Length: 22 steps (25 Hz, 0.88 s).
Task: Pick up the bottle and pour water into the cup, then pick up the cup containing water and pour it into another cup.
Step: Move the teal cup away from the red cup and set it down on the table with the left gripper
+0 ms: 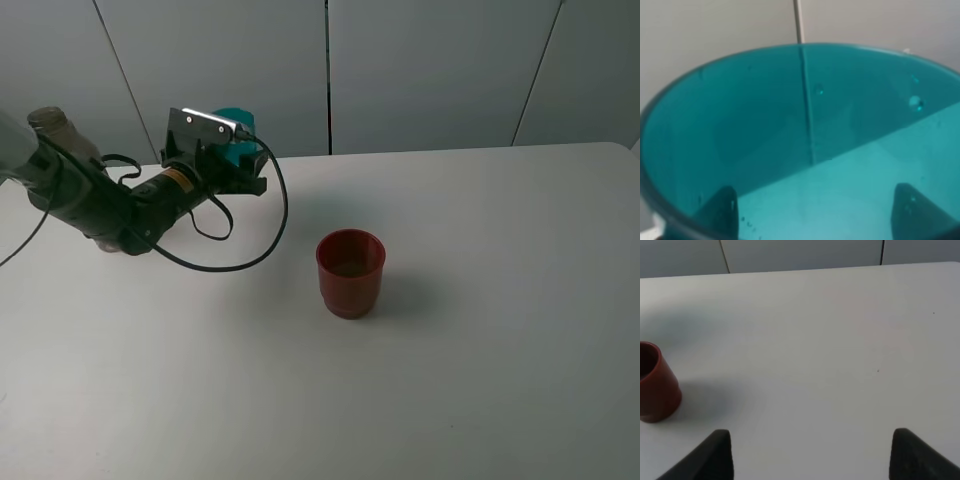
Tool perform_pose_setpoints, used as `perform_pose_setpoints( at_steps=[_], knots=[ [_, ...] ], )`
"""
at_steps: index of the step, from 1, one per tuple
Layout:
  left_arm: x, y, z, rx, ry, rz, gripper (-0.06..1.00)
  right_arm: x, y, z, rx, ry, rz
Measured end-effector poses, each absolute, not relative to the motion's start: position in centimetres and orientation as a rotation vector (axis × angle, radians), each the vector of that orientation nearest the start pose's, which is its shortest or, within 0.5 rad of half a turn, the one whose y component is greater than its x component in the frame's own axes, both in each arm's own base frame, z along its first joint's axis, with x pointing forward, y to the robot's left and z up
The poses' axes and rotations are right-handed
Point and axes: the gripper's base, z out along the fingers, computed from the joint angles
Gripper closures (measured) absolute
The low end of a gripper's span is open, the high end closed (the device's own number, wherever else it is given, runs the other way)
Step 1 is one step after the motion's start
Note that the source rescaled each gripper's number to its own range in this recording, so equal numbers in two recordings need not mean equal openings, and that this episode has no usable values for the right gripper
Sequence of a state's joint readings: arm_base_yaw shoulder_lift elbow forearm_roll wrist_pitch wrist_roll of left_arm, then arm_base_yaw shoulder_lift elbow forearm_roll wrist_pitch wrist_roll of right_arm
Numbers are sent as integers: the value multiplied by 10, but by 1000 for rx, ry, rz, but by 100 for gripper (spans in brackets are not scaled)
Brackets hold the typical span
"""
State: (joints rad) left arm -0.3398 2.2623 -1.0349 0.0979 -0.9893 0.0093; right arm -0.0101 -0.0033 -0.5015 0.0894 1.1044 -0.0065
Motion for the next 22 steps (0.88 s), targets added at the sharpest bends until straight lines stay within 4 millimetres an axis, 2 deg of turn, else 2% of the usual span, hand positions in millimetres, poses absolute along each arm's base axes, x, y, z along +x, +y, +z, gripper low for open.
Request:
perform_pose_setpoints(
  at_steps=[7,15,22],
  knots=[
    [416,-154,57,407,1726,-266,86,-8,7,274,4,2081,102],
    [423,-154,26,382,1791,-250,86,-8,7,274,4,2081,102],
    [425,-155,23,375,1779,-251,86,-8,7,274,-3,2081,98]
  ],
)
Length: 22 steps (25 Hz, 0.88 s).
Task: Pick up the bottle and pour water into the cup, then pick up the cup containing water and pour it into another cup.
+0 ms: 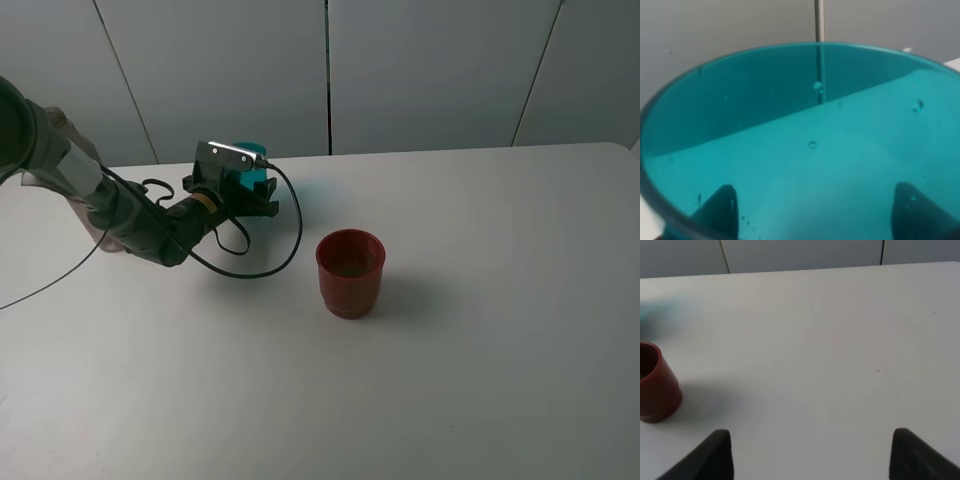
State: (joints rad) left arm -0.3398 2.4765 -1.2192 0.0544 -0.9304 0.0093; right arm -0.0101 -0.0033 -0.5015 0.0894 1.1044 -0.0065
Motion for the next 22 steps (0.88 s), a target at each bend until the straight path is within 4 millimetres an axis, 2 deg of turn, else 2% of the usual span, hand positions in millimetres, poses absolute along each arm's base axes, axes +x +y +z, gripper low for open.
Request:
perform_pose_setpoints(
  at_steps=[7,8,9,10,11,12,17,22],
  knots=[
    [425,-155,23,385,1772,-243,86,-8,7,274,-3,2081,98],
    [425,-155,23,391,1769,-241,80,-8,7,274,-3,2081,98],
    [425,-155,22,396,1775,-239,39,-8,7,274,-3,2081,98],
    [424,-155,20,404,1786,-239,18,-8,7,274,-3,2081,98],
    [424,-155,18,413,1796,-238,7,-8,7,274,-3,2081,98],
    [423,-155,16,419,1802,-239,2,-8,7,274,-3,2081,98],
    [423,-156,16,439,1802,-243,-3,-8,7,274,4,2081,102],
    [423,-157,18,451,1821,-240,-3,-8,7,274,4,2081,102]
  ],
)
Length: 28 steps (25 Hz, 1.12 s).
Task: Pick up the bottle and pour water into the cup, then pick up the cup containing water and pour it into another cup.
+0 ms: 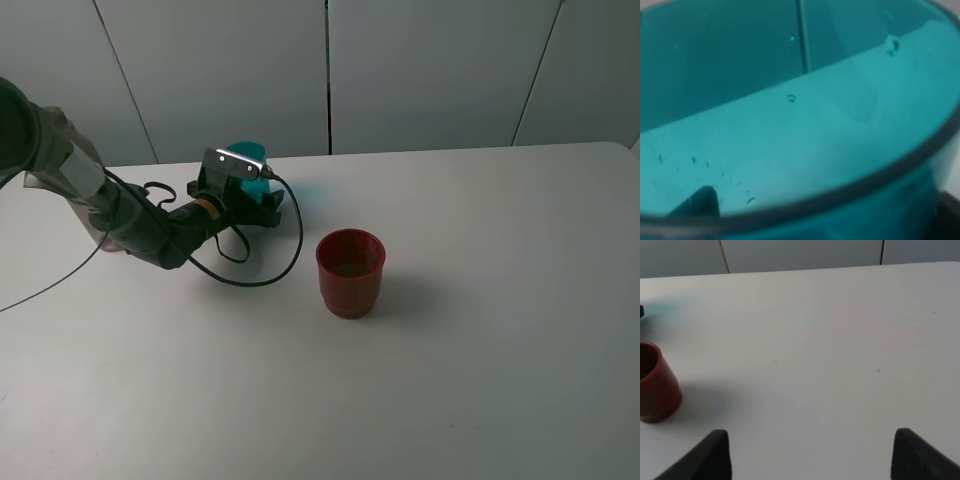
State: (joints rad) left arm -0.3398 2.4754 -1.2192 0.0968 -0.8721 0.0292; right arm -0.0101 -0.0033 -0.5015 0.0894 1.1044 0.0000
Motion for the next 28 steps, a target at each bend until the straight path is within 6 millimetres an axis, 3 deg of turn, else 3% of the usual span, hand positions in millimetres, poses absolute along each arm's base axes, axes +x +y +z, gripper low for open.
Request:
perform_pose_setpoints(
  at_steps=[7,18,28],
  knots=[
    [418,-154,40,463,1856,-230,-4,-8,7,274,4,2081,102],
    [383,-142,53,453,1898,-228,-4,-8,7,274,-3,2081,98],
    [347,-128,95,449,1900,-225,-4,-8,7,274,4,2081,102]
  ],
)
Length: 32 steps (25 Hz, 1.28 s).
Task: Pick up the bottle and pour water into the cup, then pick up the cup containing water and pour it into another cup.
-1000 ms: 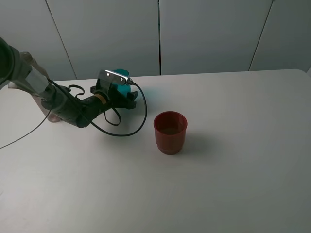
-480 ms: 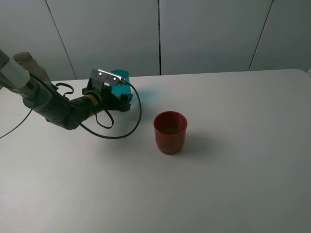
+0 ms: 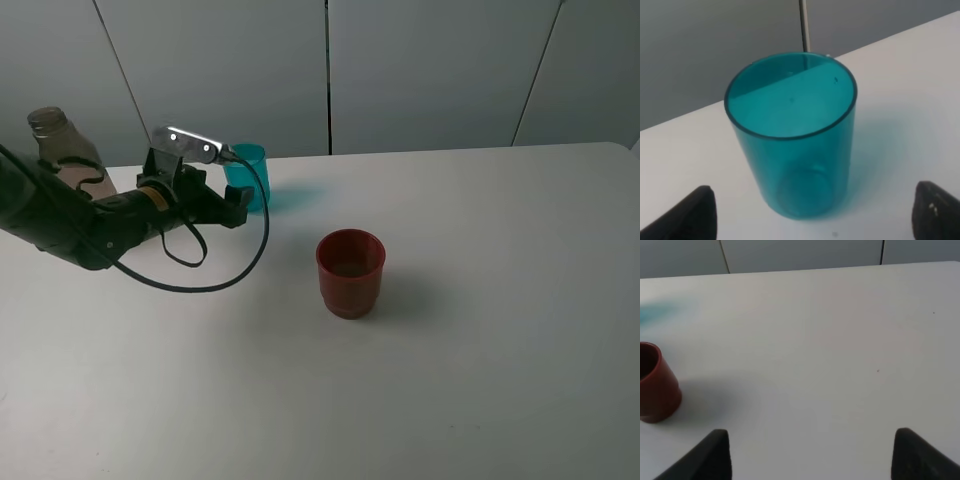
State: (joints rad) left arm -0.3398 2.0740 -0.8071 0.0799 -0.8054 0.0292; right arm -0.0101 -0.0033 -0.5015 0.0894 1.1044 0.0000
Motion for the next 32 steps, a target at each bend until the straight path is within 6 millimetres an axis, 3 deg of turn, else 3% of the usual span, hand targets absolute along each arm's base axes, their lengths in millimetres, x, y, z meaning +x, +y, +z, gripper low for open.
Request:
perform_pose_setpoints(
  at_steps=[6,13,17,22,28,29,32],
  knots=[
    [324,-120,142,472,1926,-208,-4,-8,7,274,4,2081,102],
    [294,-108,213,495,1978,-163,-4,-8,7,274,4,2081,102],
    [267,-97,254,490,1989,-140,-4,-8,7,274,-3,2081,98],
    [220,-77,300,468,1988,-117,-4,-8,7,274,-3,2081,98],
    [161,-53,338,450,2050,-85,-4,-8,7,274,-3,2081,98],
    [139,-44,347,437,2055,-80,-4,-8,7,274,-3,2081,98],
    [106,-32,356,408,2052,-88,-4,-8,7,274,4,2081,102]
  ],
)
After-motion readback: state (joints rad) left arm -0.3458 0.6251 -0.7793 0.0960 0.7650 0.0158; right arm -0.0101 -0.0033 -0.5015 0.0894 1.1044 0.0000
